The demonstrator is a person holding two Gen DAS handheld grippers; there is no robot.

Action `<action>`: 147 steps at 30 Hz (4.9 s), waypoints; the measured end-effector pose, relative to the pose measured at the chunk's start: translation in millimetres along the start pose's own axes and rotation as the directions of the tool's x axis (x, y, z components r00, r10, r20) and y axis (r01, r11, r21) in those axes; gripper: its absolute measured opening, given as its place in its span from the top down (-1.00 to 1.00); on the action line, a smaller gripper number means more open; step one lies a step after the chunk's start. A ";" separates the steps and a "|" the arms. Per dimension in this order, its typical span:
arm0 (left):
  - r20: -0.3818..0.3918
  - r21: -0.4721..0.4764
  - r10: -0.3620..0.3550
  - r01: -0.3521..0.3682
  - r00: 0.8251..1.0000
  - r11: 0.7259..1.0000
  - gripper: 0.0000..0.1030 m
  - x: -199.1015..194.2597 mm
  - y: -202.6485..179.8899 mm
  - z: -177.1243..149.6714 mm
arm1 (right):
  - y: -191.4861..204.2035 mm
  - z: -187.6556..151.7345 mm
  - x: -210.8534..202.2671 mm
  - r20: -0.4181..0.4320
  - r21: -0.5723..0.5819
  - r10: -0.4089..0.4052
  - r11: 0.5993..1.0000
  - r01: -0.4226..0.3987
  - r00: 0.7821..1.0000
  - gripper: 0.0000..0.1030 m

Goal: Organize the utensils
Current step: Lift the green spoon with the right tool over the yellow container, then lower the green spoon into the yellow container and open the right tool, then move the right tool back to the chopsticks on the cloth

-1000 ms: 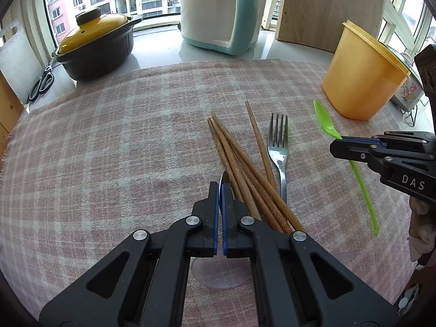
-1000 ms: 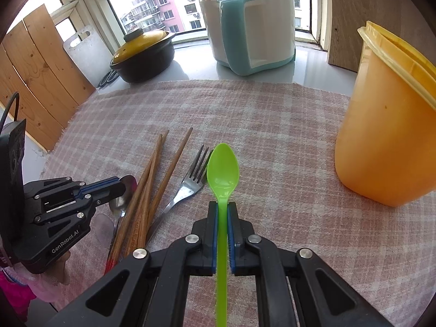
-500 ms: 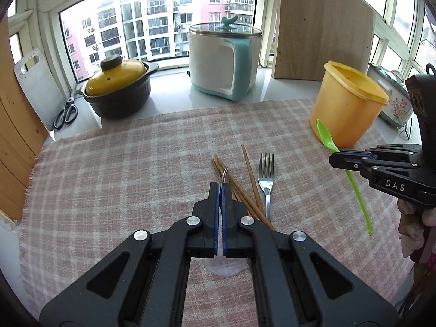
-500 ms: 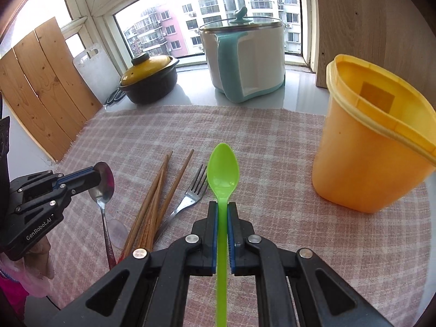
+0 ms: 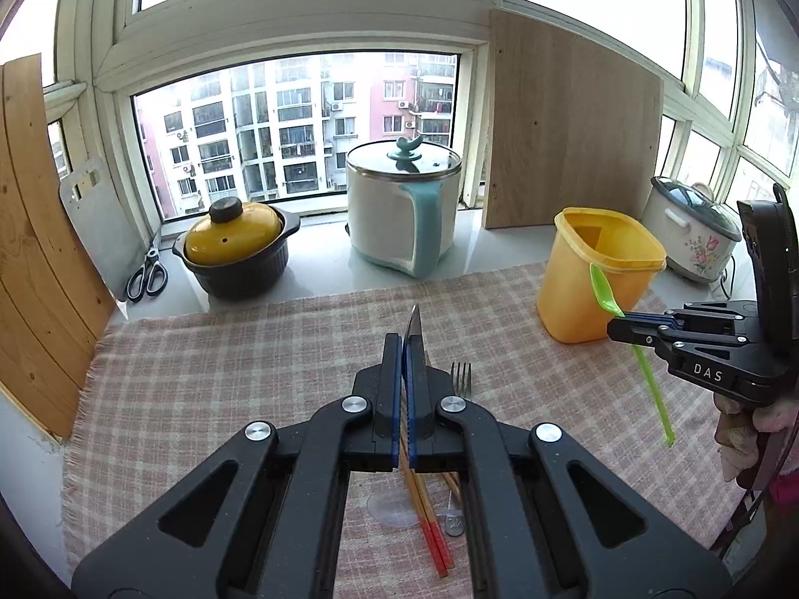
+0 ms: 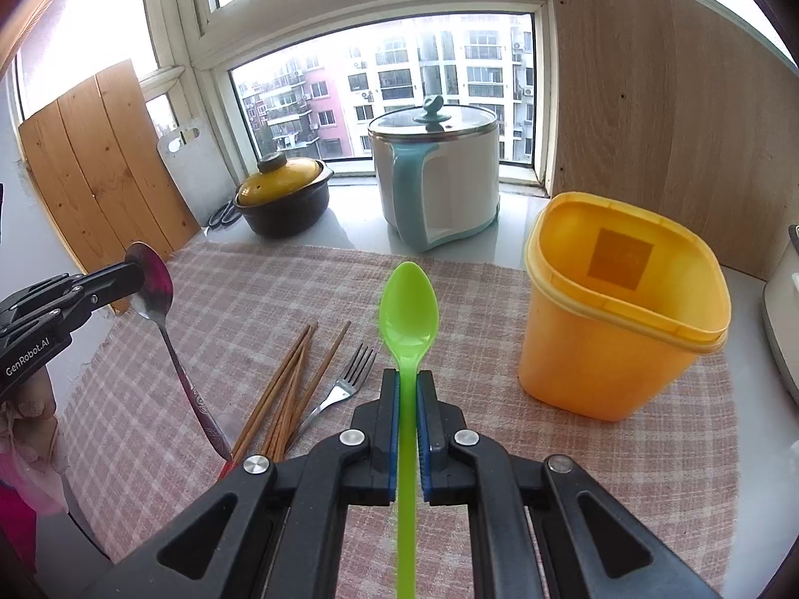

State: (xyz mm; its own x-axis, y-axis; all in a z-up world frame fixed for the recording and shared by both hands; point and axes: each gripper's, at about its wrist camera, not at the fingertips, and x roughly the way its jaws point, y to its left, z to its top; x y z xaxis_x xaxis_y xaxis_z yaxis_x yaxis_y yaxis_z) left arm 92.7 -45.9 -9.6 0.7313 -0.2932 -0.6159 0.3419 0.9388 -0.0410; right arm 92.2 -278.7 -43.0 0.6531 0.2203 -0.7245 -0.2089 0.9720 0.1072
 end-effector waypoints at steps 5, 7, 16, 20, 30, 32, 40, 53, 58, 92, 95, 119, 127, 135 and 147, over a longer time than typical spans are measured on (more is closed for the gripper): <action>0.037 0.008 -0.046 0.046 0.998 0.999 1.00 -2.5 -15.4 20.3 | -13.2 7.3 -27.8 0.067 0.011 -0.024 1.000 0.023 0.997 0.93; 0.050 0.017 -0.063 0.063 0.997 0.998 1.00 -0.4 -22.9 28.3 | -19.5 12.3 -37.4 0.089 0.018 -0.036 0.999 0.034 0.995 0.93; 0.087 0.027 -0.144 0.143 0.986 0.989 1.00 17.8 -56.7 65.9 | -60.1 36.7 -61.3 0.168 0.068 -0.103 0.993 0.092 0.980 0.93; 0.103 0.037 -0.164 0.161 0.981 0.986 1.00 27.3 -72.0 85.5 | -77.2 53.6 -63.8 0.202 0.089 -0.126 0.990 0.110 0.971 0.93; 0.137 0.054 -0.169 0.163 0.976 0.985 1.00 49.4 -106.1 121.8 | -115.6 90.0 -49.7 0.262 0.129 -0.158 0.983 0.128 0.952 0.93; 0.138 0.052 -0.171 0.165 0.976 0.985 1.00 54.6 -110.4 127.1 | -118.1 94.4 -45.6 0.272 0.121 -0.172 0.982 0.144 0.947 0.93; 0.124 0.044 -0.151 0.147 0.981 0.988 1.00 81.5 -127.0 144.3 | -128.5 104.2 -29.3 0.288 0.111 -0.207 0.977 0.182 0.935 0.93; 0.120 0.031 -0.165 0.163 0.979 0.986 1.00 94.6 -138.2 158.7 | -156.1 108.8 -12.1 0.267 0.162 -0.231 0.968 0.193 0.935 0.93; 0.121 0.030 -0.155 0.153 0.980 0.988 1.00 103.8 -141.3 161.9 | -160.1 108.3 -9.7 0.271 0.169 -0.227 0.968 0.186 0.935 0.93; -0.051 0.056 -0.266 0.269 0.963 0.962 0.35 112.6 -148.4 111.3 | -149.3 57.3 -18.4 0.170 0.196 -0.233 0.960 0.199 0.957 -0.32; -0.042 0.053 -0.259 0.261 0.965 0.964 0.35 103.0 -137.2 110.5 | -148.4 54.4 -30.1 0.184 0.232 -0.257 0.949 0.212 0.949 -0.49; -0.210 -0.095 -0.069 0.050 0.975 0.994 0.35 65.1 24.2 -2.3 | -50.1 18.2 -36.4 0.122 0.050 -0.091 0.995 0.085 0.988 -0.99; -0.298 -0.165 -0.089 0.041 0.950 0.986 0.35 65.0 50.1 -50.6 | -21.7 6.2 22.5 -0.052 0.068 0.066 0.996 -0.063 0.996 -0.52; -0.370 -0.227 -0.160 0.078 0.915 0.971 0.42 79.7 48.0 -79.5 | 3.5 -13.8 76.2 -0.210 0.133 0.246 0.966 -0.221 0.946 0.06; -0.419 -0.227 -0.186 0.095 0.889 0.969 0.65 104.7 37.6 -96.9 | 50.5 -31.5 116.2 -0.335 0.100 0.306 0.952 -0.289 0.891 0.39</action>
State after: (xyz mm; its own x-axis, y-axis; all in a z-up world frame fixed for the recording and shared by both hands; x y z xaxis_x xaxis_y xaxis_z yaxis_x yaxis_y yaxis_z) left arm 124.9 -23.8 -151.9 0.3394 -0.3592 -0.8694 0.2667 0.9230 -0.2772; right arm 134.7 -206.6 -143.2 0.2739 0.4662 -0.8412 -0.3145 0.8700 0.3797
